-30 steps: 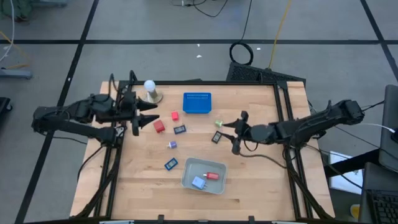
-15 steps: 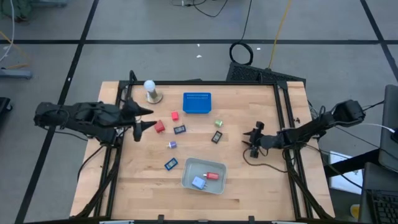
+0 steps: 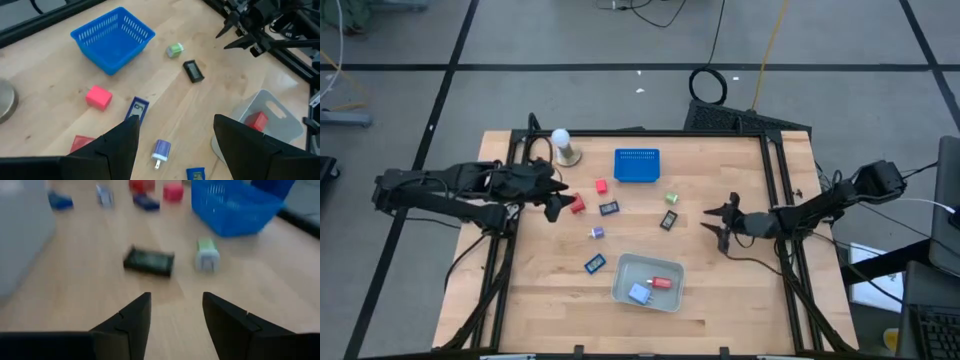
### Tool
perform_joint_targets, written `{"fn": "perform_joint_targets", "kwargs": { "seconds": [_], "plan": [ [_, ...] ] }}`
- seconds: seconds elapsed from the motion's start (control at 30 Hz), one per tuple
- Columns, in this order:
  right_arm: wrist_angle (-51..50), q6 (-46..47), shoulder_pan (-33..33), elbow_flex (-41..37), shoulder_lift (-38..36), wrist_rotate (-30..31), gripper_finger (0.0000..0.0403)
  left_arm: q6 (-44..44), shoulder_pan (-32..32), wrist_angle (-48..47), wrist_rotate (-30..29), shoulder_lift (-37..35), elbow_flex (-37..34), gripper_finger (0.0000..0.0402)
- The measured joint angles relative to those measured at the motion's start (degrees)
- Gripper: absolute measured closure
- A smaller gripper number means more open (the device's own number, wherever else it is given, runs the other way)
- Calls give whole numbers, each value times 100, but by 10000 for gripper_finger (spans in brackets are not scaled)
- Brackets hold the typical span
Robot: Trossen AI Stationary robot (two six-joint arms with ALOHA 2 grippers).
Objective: Pick & Place Office items
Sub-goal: Put the red charger adapter into the gray bin
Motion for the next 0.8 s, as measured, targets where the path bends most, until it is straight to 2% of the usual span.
{"fn": "perform_joint_targets", "kwargs": {
  "seconds": [0.23, 0.8],
  "plan": [
    [1168, 10, 0, -2, -12, 7, 232, 38, 53, 207, 23, 33, 0, 147],
    [1293, 14, 0, -7, -9, 14, 232, 50, 53, 214, 7, 34, 0, 147]
  ]
}}
